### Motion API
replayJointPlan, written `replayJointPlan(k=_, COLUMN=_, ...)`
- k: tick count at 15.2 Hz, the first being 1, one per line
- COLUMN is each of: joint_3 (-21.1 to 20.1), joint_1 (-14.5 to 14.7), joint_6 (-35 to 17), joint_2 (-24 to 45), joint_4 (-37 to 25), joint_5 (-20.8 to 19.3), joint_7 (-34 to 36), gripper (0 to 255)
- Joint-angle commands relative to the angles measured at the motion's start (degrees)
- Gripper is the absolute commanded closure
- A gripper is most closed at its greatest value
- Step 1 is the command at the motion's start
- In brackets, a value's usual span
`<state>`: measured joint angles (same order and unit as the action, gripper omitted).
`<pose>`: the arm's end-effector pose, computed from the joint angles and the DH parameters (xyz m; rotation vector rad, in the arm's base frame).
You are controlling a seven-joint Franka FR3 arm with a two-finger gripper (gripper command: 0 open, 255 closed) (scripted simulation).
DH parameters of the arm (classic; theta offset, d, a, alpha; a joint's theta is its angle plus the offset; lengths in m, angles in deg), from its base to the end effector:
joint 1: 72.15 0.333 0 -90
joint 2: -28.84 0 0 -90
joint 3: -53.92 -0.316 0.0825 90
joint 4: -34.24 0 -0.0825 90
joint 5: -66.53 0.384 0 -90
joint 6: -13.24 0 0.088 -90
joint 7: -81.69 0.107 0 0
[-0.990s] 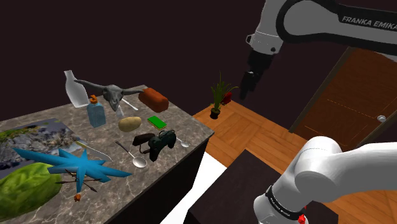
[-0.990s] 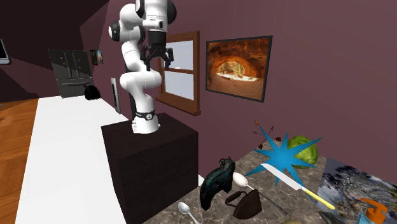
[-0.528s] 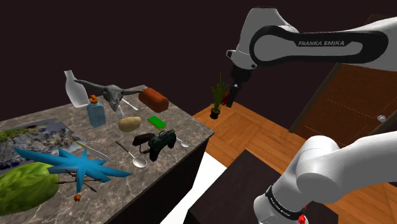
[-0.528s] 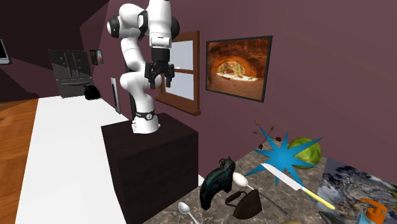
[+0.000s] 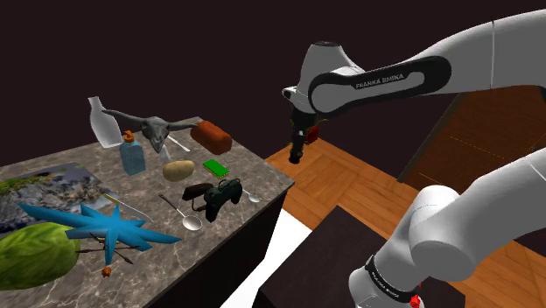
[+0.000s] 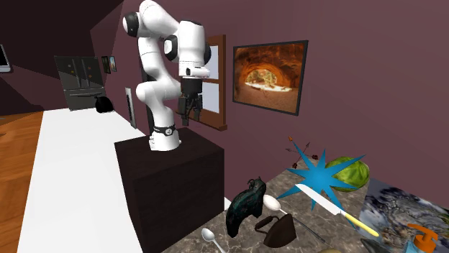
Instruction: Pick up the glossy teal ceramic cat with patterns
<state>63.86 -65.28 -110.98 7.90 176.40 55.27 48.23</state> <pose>0.4287 -0.0315 0.4247 2.8706 0.9622 0.0244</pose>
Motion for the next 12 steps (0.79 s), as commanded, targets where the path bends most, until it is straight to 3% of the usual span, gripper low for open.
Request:
replayJointPlan(k=1, joint_3=0.83, joint_1=0.79, joint_6=-4.36, joint_2=3.58, joint_4=0.0, joint_5=-0.42, joint_7=-3.84, gripper=0)
replayJointPlan(k=12, joint_3=1.15, joint_1=3.94, joint_6=-23.68, joint_2=27.55, joint_4=-7.9, joint_5=1.81, joint_7=-24.09, gripper=0)
